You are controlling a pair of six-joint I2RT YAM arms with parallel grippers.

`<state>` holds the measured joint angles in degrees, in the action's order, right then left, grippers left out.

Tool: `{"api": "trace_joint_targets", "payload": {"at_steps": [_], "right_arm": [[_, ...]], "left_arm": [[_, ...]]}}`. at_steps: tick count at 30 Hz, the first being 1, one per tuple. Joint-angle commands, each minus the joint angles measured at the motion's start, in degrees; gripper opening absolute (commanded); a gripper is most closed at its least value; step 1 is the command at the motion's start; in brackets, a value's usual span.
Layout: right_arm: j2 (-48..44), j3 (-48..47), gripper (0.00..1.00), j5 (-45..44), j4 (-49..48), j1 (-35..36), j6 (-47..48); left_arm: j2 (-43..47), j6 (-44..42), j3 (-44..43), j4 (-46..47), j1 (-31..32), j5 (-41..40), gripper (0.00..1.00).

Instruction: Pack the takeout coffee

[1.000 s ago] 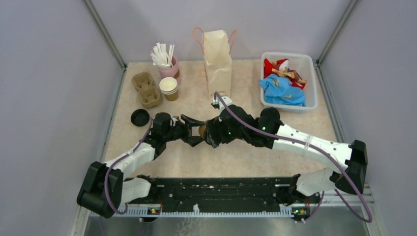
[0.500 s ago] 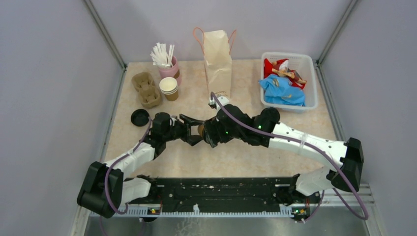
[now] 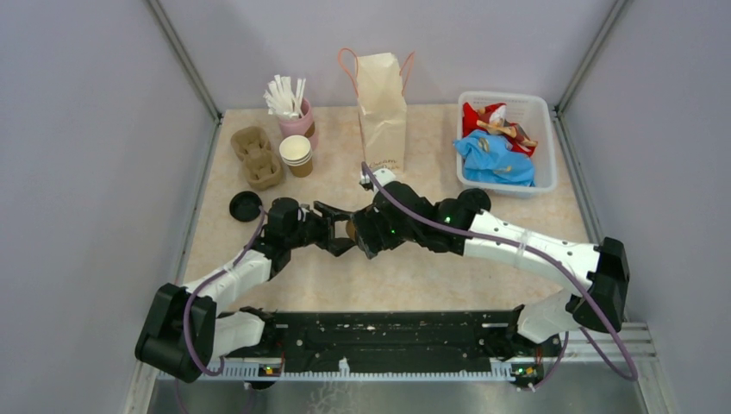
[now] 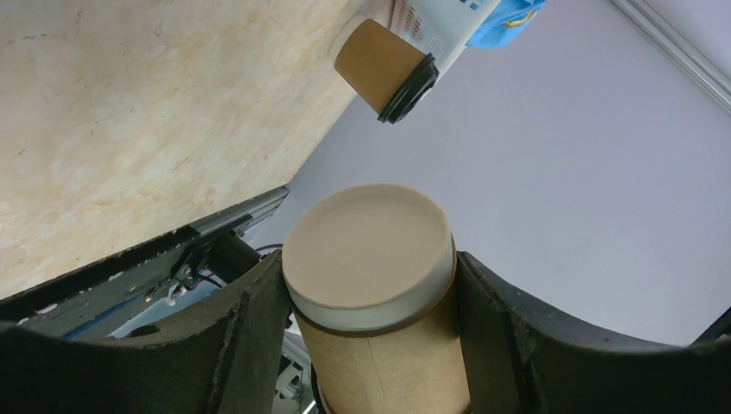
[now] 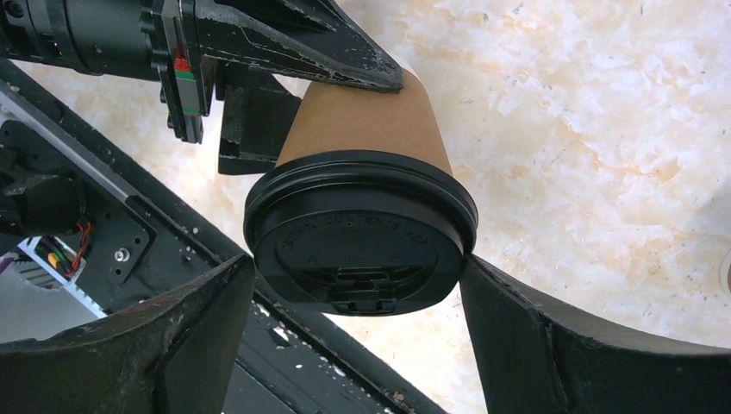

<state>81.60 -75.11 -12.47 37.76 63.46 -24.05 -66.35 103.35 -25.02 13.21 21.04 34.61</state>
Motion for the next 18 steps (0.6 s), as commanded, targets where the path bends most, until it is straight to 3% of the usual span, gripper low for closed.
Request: {"api": "trace_joint_targets", "payload": {"at_steps": [1,8,18], "right_arm": [[0.4,-2.5,0.88,-1.4,-1.6,1.4,1.0],[1.7,-3.2,0.88,-3.4,-0.5,1.8,0.7],[2.2,-4.1,0.75,-5.6,0.2,1.8,0.7]], "left_arm": [[1.4,0.1,-0.1,2.0,0.2,1.5,0.41],[0.9,0.1,-0.5,2.4,0.2,1.7,0.4],[1.5,-0.4,-0.4,1.7,0.1,1.3,0.41]]}}
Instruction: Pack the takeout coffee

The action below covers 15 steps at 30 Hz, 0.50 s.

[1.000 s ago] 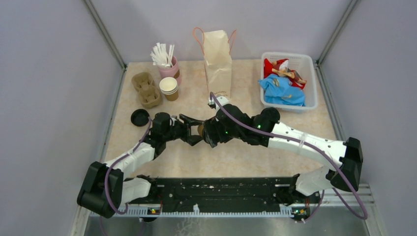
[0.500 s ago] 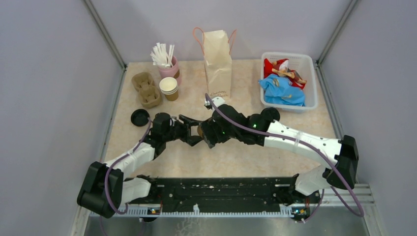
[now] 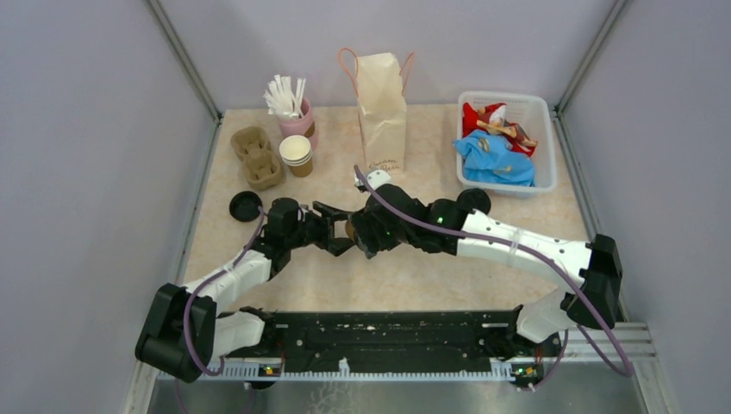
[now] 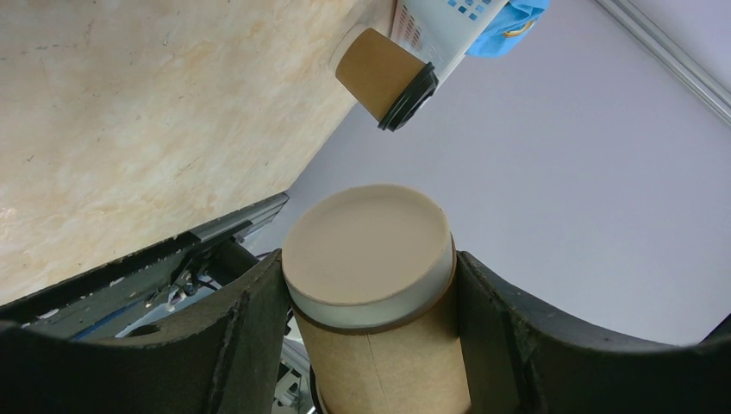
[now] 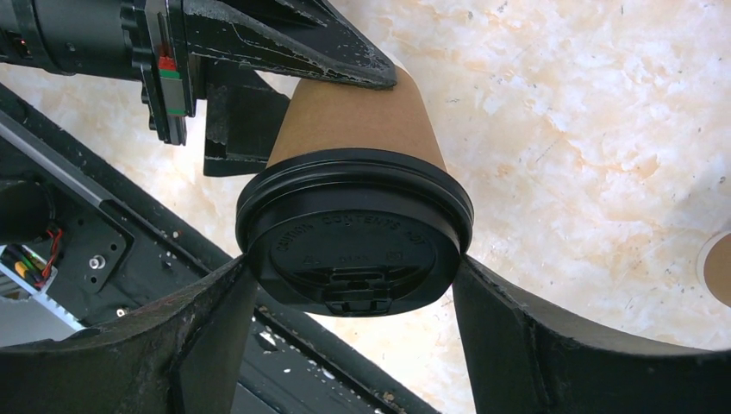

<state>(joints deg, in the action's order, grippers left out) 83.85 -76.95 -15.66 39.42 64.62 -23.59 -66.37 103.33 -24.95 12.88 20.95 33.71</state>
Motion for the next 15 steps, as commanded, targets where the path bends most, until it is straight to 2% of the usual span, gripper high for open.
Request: {"api": "trace_joint_targets", "payload": {"at_steps": [1,9,11,15], "right_arm": [[-0.2,-2.1,0.74,-2.5,-1.5,0.6,0.2],[-1.2,-1.3,0.71,-3.2,-1.5,0.6,0.0],[-1.7,-1.0,0.71,-3.5,-1.2,0.5,-0.6],[-2.7,0.0,0.71,-5.5,1.7,0.4,-2.2]], "left_arm": [[1.5,-0.4,-0.5,2.0,0.2,2.4,0.42],[1.3,-1.8,-1.4,0.5,0.3,2.4,0.55],[1.6,-2.6,-1.5,-0.5,0.3,2.1,0.63],[3.2,-7.2,-2.4,-6.7,0.2,0.4,0.89]]}}
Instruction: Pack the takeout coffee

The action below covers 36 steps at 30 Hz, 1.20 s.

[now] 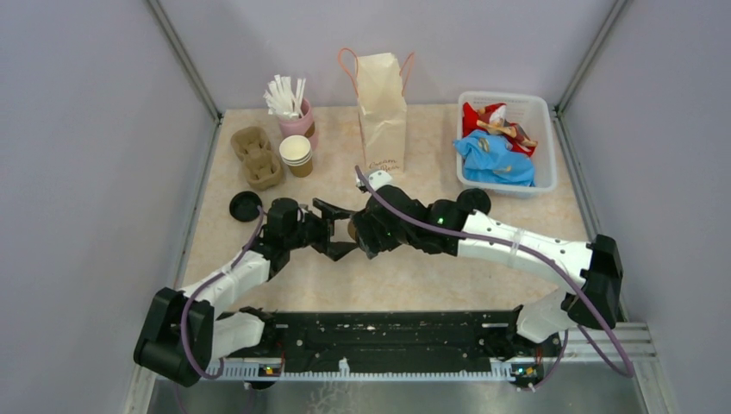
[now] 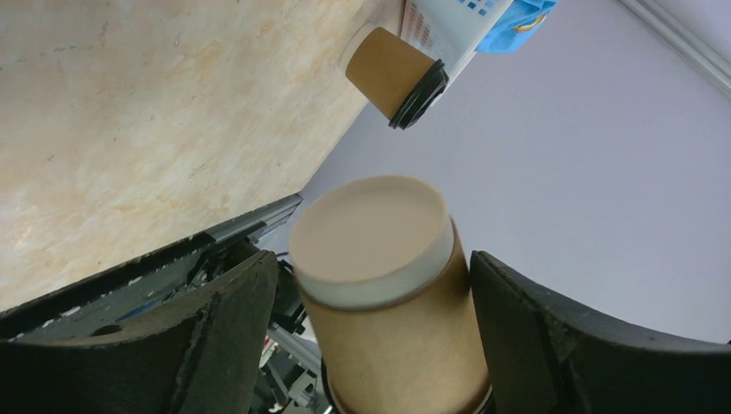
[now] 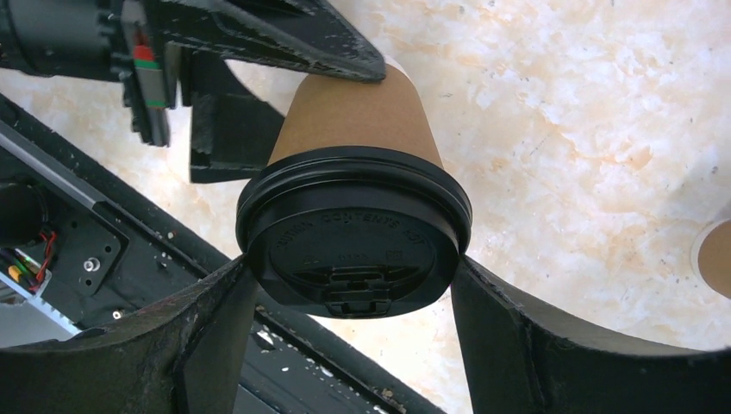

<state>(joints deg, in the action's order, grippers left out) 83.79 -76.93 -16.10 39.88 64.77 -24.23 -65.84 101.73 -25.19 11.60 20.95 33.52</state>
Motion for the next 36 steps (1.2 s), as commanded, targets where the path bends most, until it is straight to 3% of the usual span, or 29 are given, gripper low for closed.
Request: {"api": "trace_joint_targets", "payload": {"at_steps": [1,6,11,16,24,36], "right_arm": [[-3.1,0.4,0.71,-5.6,2.7,0.0,-2.3],[-8.3,5.1,0.71,-3.8,10.6,-5.7,-6.0],[-9.9,8.2,0.73,5.2,23.5,-19.3,-6.0],[-9.2,8.2,0.74,7.5,33.0,-29.1,-3.2],[-5.7,8.2,0.75,7.6,32.8,-40.9,-0.2],[-0.4,7.9,0.77,11.7,26.3,-46.9,5.1]], "left_arm": [[3.2,-7.1,-2.2,-7.4,0.1,0.0,0.95],[5.1,-12.5,-1.4,-14.4,-0.5,-2.0,0.98],[6.4,-13.9,-0.3,-14.9,-0.9,-2.9,0.98],[4.6,-16.0,-1.8,-14.5,-1.0,-2.9,0.98],[-1.9,-18.1,-6.0,-12.0,-1.2,-0.3,0.98],[-8.1,-25.4,-13.6,-16.1,-1.5,2.9,0.98]]}}
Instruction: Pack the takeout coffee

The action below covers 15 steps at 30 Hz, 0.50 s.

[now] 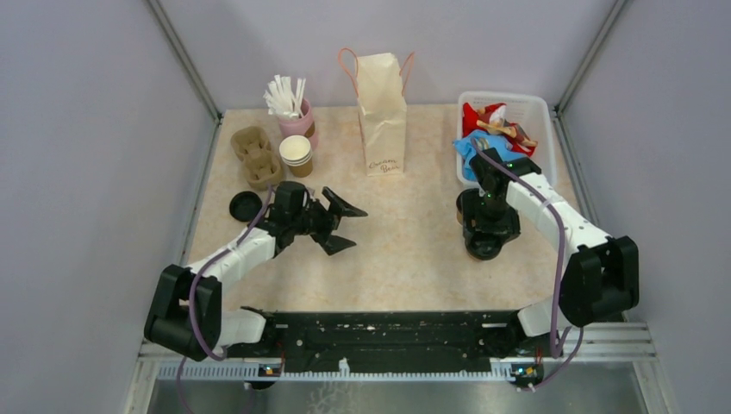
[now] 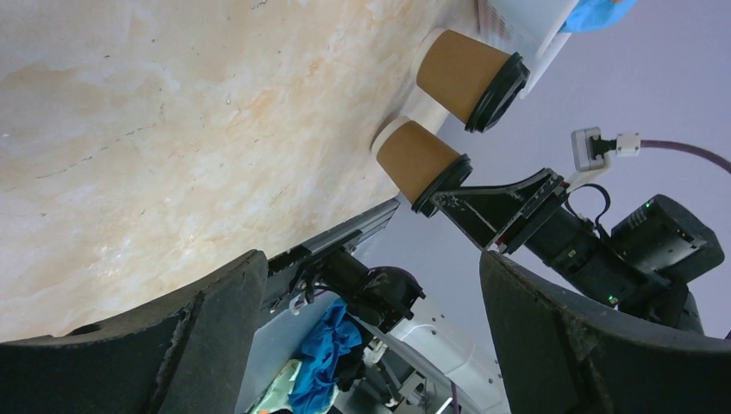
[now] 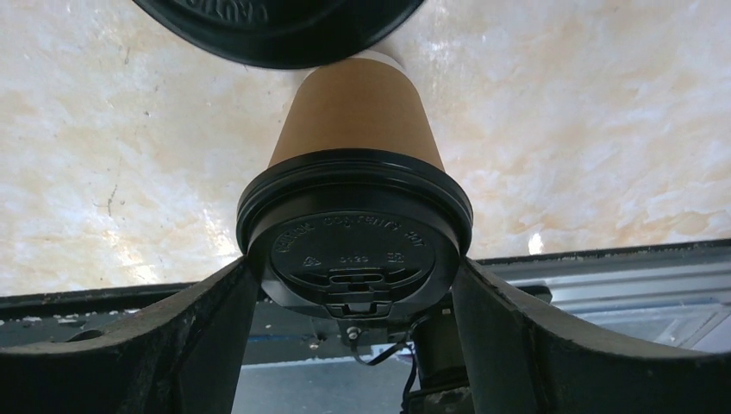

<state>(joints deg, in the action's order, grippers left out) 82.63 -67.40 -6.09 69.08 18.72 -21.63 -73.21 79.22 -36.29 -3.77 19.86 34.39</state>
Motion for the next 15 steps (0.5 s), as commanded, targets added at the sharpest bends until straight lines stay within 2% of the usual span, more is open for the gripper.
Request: {"api": "trace_joint_targets", "payload": {"at_steps": [1,6,15], "right_arm": [[0.8,-1.6,0.77,2.0,-3.4,-0.9,2.6],[2.0,-0.9,0.79,4.1,-5.5,-1.7,3.0],[1.1,-1.3,0.96,5.1,-5.5,-1.7,3.6]], "left_arm": [[-0.8,-3.1,-2.6,-0.9,-0.4,2.2,0.98],[-1.1,-4.0,-3.2,-1.5,-0.6,3.0,0.98],[0.5,-8.2,-6.1,-5.5,-0.9,2.3,0.98]]}}
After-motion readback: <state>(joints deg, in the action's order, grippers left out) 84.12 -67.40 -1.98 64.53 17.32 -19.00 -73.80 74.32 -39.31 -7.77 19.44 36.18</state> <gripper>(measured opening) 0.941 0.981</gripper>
